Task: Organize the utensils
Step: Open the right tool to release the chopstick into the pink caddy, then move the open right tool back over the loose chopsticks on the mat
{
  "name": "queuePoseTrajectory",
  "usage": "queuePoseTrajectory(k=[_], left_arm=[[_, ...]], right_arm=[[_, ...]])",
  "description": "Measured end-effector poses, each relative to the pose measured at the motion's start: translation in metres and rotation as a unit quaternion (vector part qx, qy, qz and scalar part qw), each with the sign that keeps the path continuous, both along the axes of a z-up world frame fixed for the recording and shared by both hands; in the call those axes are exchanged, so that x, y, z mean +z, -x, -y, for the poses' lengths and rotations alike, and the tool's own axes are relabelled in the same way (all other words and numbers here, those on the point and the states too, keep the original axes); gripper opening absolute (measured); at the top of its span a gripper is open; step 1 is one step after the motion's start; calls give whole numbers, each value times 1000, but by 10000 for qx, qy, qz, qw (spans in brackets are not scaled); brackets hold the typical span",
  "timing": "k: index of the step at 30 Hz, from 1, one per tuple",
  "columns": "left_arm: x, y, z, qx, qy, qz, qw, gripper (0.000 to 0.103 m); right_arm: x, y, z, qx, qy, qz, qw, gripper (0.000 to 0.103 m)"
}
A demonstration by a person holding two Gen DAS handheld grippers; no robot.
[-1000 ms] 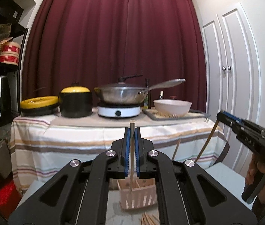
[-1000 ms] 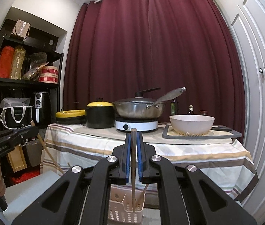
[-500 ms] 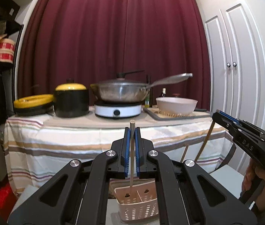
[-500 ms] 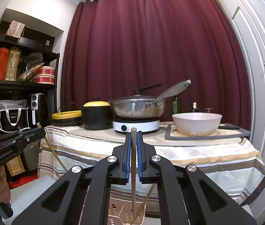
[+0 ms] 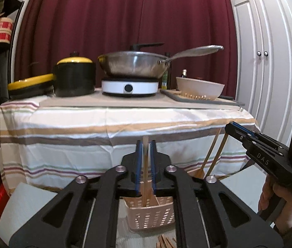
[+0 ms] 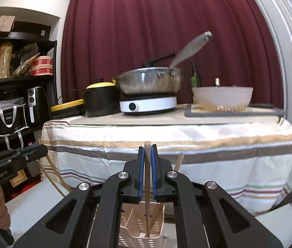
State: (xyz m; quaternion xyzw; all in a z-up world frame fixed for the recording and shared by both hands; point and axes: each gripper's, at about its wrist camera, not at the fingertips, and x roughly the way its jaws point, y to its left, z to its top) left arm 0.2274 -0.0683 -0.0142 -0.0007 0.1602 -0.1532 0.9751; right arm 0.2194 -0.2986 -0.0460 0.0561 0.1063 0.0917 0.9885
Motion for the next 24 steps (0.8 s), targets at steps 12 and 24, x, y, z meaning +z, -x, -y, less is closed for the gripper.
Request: queuePoseTrajectory(k=[12,24], left_arm=[[6,39,-11,34,158,158,9997,54],[-39,98,-32,311,34,-368,9988,60]], right_arm=[[10,44,-3,-10,26,103,9999,30],[-36,111,-6,-202,79,-514,9984,30]])
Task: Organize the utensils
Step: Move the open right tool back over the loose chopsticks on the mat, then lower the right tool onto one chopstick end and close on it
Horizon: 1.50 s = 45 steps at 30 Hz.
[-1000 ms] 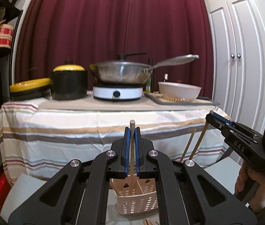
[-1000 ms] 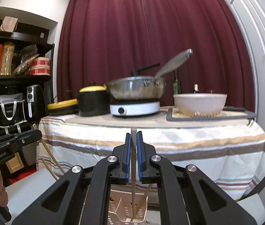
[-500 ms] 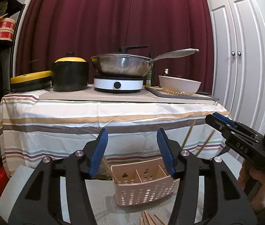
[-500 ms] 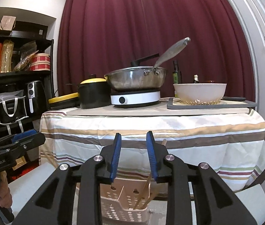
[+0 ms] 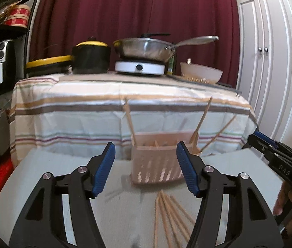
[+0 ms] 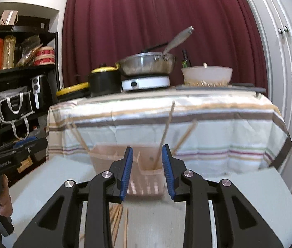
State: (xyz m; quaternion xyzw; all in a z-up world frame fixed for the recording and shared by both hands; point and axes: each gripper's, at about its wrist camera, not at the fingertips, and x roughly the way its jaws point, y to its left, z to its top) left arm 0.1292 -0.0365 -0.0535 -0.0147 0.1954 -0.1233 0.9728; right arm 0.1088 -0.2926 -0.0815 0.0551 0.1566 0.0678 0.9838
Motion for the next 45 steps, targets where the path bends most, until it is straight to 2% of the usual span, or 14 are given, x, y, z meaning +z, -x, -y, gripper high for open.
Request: queuePoseTrajectory(k=[4,7,18,26,35,38,40,41,45], left_arm=[[-21,20,-3,152,-337,-69,9993,60],[-41,32,-6,178,-424,-262,9986,60],[-104,71,-24,483,-585,-851,9935,60],[-134,88,-25,465,-634,-1156,9902,60],[-162,102,-18,339,-632,-1477,9864,59],[-167,104,-14,283,-627,-1561,9853,58],[-170,105,-12,252,-622,-1607,9847,56],[-172,105,-10,229,-618,-1635,9843,50],[-174,109,-5,154,-647,-1659,9839,49]], right_arm=[[-24,21,-2,-60,20,-241,9997,30],[-40,36,-4,-70,95,-369,9992,30],[-97,80,-20,-16,360,-808,9961,30],[-130,98,-35,202,436,-1206,9915,30],[-155,101,-40,265,520,-1576,9858,30],[-163,99,-39,305,501,-1748,9829,22],[-162,102,-40,293,532,-1727,9831,10],[-160,102,-40,272,561,-1725,9830,9],[-160,105,-33,129,509,-1708,9839,8]])
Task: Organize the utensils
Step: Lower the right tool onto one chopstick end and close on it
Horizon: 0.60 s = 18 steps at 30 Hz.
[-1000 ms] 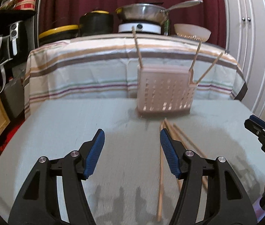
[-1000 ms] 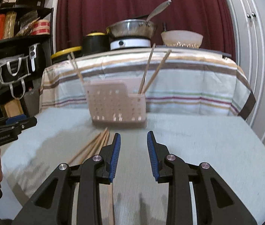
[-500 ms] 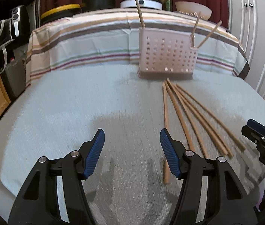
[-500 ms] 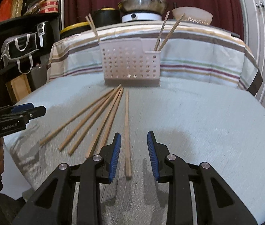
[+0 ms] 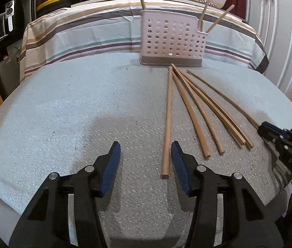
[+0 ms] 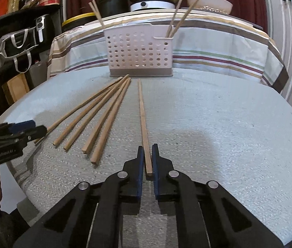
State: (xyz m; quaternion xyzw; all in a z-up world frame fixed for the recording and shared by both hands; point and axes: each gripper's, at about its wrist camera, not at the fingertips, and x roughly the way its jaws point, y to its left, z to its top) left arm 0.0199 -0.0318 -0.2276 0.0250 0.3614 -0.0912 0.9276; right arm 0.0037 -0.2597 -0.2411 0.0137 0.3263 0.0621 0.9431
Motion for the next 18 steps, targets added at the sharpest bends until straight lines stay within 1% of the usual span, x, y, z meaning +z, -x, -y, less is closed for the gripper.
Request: queuePoseTrajectory(k=[4,5,9,11,12,14,15,16,18], left_arm=[[0,5,4,-92,-15,68,9999,46],[-1,5,6,-109,-32,64,9999,42],[-3,5,7,-158,-7,53,9999,31],[-3,5,8,-185,17,69,9998,22],[-3,5,8,-204,32,76,9998,21],[-4,6,9,-255,42,89,9996,14],[-4,6,10,-273,37,100,9996,12],[-4,6,10,-294,41,104,9995,8],[-5,7,12,-328,35,118,9994,7]], right_arm=[[0,3,7,-86,-42,17,10000,8],[-1,2,7,-88,-53,19,9999,8],[-1,3,8,-73,-93,66,9999,8],[-1,4,9,-73,-125,81,9999,8],[-2,3,10,-73,-139,77,9998,8],[-3,3,11,-76,-186,82,9998,9],[-3,4,11,-91,-190,95,9997,9],[-3,4,12,-93,-193,102,9997,9],[-3,4,12,-102,-202,115,9997,10]])
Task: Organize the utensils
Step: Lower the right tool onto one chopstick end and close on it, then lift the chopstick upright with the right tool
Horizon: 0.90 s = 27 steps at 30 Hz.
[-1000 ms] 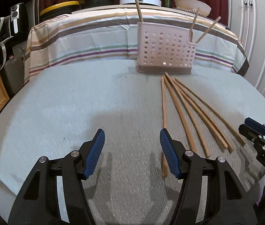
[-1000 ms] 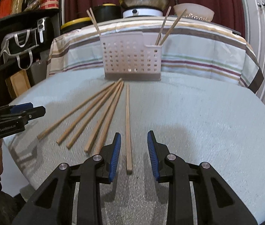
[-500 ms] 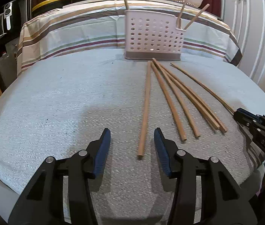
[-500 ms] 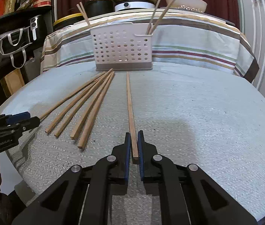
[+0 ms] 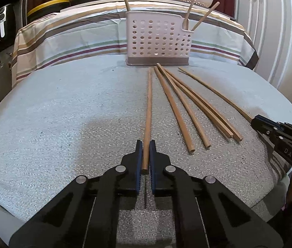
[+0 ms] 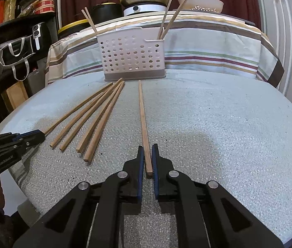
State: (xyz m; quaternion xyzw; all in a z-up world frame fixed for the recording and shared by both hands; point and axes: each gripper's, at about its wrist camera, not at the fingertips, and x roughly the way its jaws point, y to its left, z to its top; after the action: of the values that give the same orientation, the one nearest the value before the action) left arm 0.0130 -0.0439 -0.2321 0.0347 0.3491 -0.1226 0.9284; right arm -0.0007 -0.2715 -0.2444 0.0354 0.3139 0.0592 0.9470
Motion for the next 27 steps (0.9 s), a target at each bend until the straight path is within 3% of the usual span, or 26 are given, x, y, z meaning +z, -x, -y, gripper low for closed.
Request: queuePoseTrajectory(k=[9,27], left_arm=[[5,4,1,-37,-5,155,9999,6],[35,18,-6,137,19,765,9970,6]], right_arm=[[1,2,-1,55,-2,29,10000,8],[37,18,0,-90,211,638,9977,7]])
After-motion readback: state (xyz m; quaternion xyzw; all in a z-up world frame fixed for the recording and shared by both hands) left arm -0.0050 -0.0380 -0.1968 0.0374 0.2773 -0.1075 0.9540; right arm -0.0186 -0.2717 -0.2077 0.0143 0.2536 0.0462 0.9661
